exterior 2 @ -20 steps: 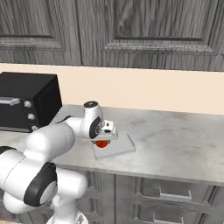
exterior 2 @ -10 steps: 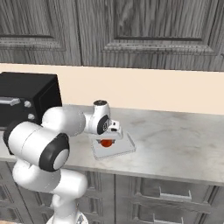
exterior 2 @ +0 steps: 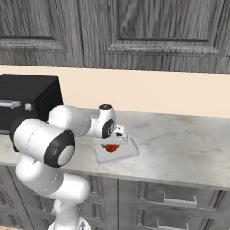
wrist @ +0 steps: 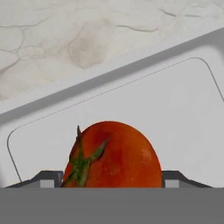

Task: Take the tomato and potato out of the freezer and place them in the tupperware container on the counter. Then put the tupperware containing the vegetables back in the freezer.

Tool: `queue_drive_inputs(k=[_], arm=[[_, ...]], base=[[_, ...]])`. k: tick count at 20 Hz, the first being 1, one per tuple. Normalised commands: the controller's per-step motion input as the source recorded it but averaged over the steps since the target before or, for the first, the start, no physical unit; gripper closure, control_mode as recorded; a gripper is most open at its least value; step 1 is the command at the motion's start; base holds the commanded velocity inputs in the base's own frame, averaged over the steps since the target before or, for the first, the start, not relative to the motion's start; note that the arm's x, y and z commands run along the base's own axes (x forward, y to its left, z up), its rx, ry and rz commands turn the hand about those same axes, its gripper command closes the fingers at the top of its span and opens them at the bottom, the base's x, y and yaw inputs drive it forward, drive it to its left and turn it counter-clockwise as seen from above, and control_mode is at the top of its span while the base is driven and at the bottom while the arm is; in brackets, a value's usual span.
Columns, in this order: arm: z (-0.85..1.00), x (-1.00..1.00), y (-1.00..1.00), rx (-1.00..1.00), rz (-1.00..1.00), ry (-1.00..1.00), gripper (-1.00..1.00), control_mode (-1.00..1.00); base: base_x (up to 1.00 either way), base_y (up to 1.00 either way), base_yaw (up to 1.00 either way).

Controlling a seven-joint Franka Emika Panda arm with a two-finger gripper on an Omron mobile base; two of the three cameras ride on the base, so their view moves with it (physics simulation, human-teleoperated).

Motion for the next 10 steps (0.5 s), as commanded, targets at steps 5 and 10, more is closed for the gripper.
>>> queue_drive_inputs(k=[5,10], arm=[[0.00,0.00,0.00,0.00,0.00,0.00,-1.00,-1.00],[0.28,-0.15,-0.01,0.08,0.03,-0.01,-1.00,-1.00]], base=[[0.00,0.00,0.00],[0.00,0.00,0.00]])
